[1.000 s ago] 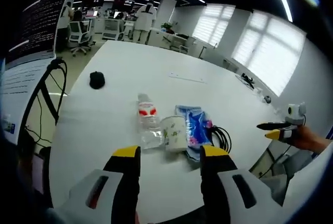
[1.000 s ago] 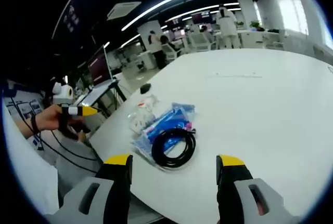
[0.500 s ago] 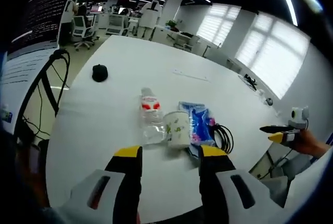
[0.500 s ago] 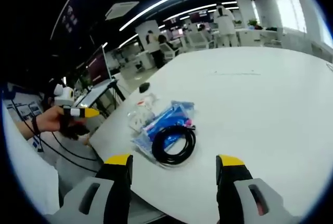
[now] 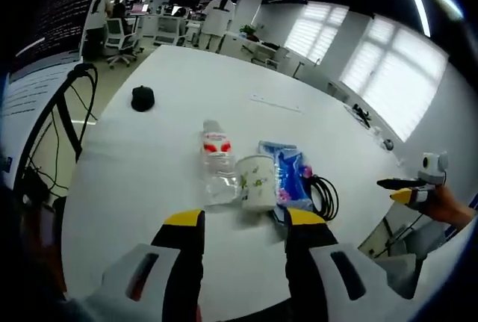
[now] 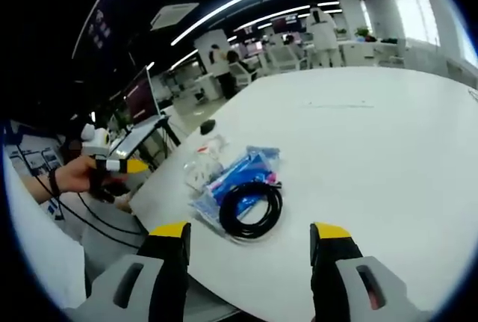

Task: Arrange the tabletop items into an orderly group along one side of the table until the central work area is clear of visible clutter.

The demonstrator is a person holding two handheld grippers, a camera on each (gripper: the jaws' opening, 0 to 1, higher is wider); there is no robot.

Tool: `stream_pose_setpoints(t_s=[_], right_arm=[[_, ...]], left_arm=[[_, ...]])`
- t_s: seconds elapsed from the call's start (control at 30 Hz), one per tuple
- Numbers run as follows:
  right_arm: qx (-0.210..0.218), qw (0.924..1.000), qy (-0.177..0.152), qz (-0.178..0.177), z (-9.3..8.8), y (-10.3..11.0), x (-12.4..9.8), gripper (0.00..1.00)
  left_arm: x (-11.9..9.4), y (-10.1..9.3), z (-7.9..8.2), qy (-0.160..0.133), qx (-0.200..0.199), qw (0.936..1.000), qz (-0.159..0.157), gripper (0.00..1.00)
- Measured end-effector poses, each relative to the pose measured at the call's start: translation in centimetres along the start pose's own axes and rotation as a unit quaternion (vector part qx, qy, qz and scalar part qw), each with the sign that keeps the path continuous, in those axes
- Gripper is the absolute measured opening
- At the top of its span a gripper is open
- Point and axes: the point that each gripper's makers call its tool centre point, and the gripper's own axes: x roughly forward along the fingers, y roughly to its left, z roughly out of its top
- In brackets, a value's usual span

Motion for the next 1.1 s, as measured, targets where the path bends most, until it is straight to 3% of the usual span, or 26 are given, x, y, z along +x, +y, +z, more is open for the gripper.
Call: stream_pose_setpoints(t_s=[0.57, 0.67, 0.83, 1.1], right_arm=[[0.002, 1.0, 0.005, 0.004, -0.3, 0.3, 0.1, 0.65], [0.002, 1.0, 0.006, 0.002, -0.4, 0.2, 0.0, 0.65], [0.009, 1.0, 0.002, -0.001, -0.5, 0.0, -0.2, 0.64], [0.012, 0.9999, 0.001, -0.004, -0.5, -0.1, -0.4, 0.64]], left_arm=[[1.5, 0.4, 0.3, -0.004, -0.027, 0.9996, 0.013, 0.39], [1.8, 0.6, 0.3, -0.004, -0.038, 0.999, 0.022, 0.39], [2.9, 2.3, -0.3, -0.005, -0.099, 0.9934, 0.058, 0.4], [5.4, 2.8, -0.4, -0.001, -0.106, 0.9924, 0.063, 0.4]])
